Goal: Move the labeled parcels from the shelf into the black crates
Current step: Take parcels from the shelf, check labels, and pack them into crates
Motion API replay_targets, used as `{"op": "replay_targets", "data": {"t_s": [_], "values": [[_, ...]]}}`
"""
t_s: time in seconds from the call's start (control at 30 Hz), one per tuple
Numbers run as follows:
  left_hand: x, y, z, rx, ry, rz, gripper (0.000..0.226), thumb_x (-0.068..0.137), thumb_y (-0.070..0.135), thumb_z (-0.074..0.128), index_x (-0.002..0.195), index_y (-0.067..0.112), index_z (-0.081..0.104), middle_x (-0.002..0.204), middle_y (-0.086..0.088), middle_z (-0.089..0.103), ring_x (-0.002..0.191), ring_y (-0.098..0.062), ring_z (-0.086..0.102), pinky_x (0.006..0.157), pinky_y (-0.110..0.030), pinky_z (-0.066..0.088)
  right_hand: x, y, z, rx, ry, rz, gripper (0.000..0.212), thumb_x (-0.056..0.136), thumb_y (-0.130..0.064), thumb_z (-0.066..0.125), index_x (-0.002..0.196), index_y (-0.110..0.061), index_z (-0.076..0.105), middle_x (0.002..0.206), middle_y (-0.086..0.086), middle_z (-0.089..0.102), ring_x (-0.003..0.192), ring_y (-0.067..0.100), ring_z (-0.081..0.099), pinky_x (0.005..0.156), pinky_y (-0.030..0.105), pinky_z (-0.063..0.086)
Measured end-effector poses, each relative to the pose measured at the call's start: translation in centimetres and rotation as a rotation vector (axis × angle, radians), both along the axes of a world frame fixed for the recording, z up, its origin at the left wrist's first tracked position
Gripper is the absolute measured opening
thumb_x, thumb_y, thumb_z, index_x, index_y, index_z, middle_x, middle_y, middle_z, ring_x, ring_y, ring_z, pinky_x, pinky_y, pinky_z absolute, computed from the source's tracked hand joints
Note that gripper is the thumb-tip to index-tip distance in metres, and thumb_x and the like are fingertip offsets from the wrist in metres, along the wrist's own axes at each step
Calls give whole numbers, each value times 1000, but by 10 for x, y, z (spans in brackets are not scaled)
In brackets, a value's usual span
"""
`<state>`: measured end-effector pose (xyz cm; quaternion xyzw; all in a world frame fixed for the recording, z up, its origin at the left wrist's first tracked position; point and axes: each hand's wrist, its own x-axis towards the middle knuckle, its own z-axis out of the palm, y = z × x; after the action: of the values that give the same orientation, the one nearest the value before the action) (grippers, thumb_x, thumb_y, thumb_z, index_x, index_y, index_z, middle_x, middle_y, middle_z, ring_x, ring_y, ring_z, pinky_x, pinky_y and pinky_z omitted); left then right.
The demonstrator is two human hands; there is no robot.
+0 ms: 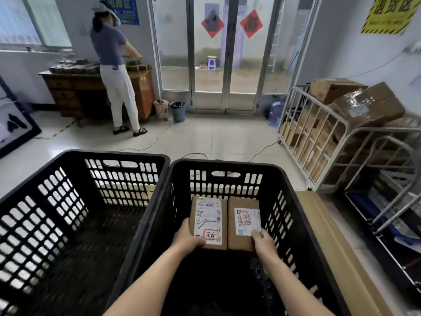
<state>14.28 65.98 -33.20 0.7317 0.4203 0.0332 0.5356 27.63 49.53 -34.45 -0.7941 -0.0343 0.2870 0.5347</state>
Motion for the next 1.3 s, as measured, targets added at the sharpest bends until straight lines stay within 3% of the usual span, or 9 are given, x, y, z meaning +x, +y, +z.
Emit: {"op": "replay_targets", "data": {"t_s": [0.13,0.27,0.5,0.67,0.87,0.93,1.0,1.13,1.3], "values": [[3,1,-24,-40,21,73,64,73,0,71,130,13,44,123,-7,60,112,-23,57,98,-32,44,3,8,-19,-32,21,-6,34,97,-20,40,128,-10,51,100,1,57,81,11,53,60,23,40],[5,1,-38,-13,23,134,61,77,3,69,132,12,43,122,-7,61,109,-22,57,91,-28,44,3,15,-32,-18,73,9,36,97,-21,40,130,-11,49,109,4,59,97,20,55,77,29,44],[9,5,-50,32,-30,240,55,82,6,64,133,12,44,121,-7,62,102,-19,57,84,-26,42,11,35,-35,20,107,49,33,96,-23,41,128,-17,48,104,2,61,95,19,59,83,34,49],[16,12,-52,38,-31,266,56,86,4,59,137,9,39,127,-10,58,114,-26,55,92,-31,43,18,51,-36,3,64,54,30,95,-21,42,122,-16,53,104,5,64,96,24,61,89,40,51],[23,18,-51,54,65,209,59,89,7,54,143,9,29,135,-13,52,122,-28,51,103,-38,42,17,52,-43,-35,-11,76,31,96,-24,41,123,-15,52,109,7,64,94,22,61,79,33,50],[23,17,-50,119,109,164,63,90,10,53,146,10,23,140,-13,45,126,-29,46,105,-41,40,18,53,-41,-151,-113,117,36,95,-25,41,129,-13,46,119,12,57,103,26,56,84,36,49],[24,14,-49,279,165,69,69,91,13,53,149,14,15,146,-12,33,133,-27,35,109,-40,35,17,52,-39,-350,-339,204,47,95,-26,43,140,-16,32,134,15,42,121,30,41,90,37,45],[30,10,-47,687,365,-242,65,97,25,42,150,16,5,159,-5,-2,147,-23,-2,119,-37,9,10,54,-35,-446,-793,438,57,92,-21,51,143,-16,26,148,7,26,139,23,20,112,35,28],[26,15,-55,747,460,-422,57,101,35,24,150,14,3,160,-3,-3,147,-18,-5,119,-32,0,14,49,-44,-465,-845,589,45,97,-23,42,140,-13,33,152,4,25,143,19,17,116,34,23]]}}
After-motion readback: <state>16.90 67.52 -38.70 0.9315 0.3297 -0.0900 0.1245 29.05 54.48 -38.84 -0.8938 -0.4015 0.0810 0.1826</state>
